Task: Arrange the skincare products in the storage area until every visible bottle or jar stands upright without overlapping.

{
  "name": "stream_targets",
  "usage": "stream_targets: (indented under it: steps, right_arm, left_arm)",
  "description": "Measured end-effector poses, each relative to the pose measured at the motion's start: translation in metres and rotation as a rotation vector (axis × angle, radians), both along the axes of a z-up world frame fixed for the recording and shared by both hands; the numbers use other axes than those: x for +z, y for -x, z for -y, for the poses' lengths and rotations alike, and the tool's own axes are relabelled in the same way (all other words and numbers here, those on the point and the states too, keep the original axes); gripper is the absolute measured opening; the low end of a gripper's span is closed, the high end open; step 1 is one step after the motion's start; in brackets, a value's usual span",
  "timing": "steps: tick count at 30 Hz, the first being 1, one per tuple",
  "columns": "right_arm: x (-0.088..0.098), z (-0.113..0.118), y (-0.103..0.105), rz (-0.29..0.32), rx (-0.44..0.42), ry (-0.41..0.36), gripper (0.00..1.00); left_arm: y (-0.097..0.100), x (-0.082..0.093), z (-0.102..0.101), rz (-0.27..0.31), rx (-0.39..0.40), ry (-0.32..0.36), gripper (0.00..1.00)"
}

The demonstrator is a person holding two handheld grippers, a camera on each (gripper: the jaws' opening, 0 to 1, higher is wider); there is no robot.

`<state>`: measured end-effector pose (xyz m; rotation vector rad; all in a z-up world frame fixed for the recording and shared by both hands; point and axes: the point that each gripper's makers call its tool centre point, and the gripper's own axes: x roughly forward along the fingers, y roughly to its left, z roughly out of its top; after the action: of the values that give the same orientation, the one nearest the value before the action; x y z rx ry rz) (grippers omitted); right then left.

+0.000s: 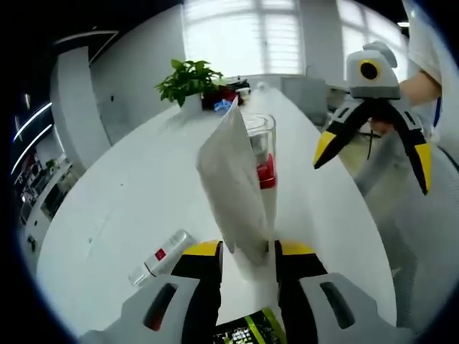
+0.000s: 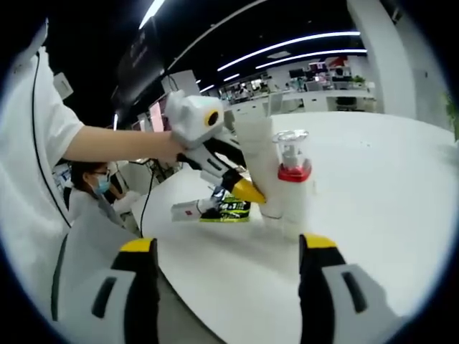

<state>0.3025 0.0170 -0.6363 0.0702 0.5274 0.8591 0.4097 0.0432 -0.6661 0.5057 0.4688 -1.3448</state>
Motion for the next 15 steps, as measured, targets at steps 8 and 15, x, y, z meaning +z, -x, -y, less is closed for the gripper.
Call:
stream_targets:
  steps: [8,15]
  right_arm:
    - [0.000,-0.004,-0.002,0.006,0.017,0.005,0.81]
    - [0.004,-0.004,-0.002,0.013,0.022,0.005,0.81]
  left_arm:
    - [0.005,0.007,-0.020,-0.075,0.137,0.020,0.41]
    - [0.014,0.012,-0.033,-0.115,0.229,0.046,0.52]
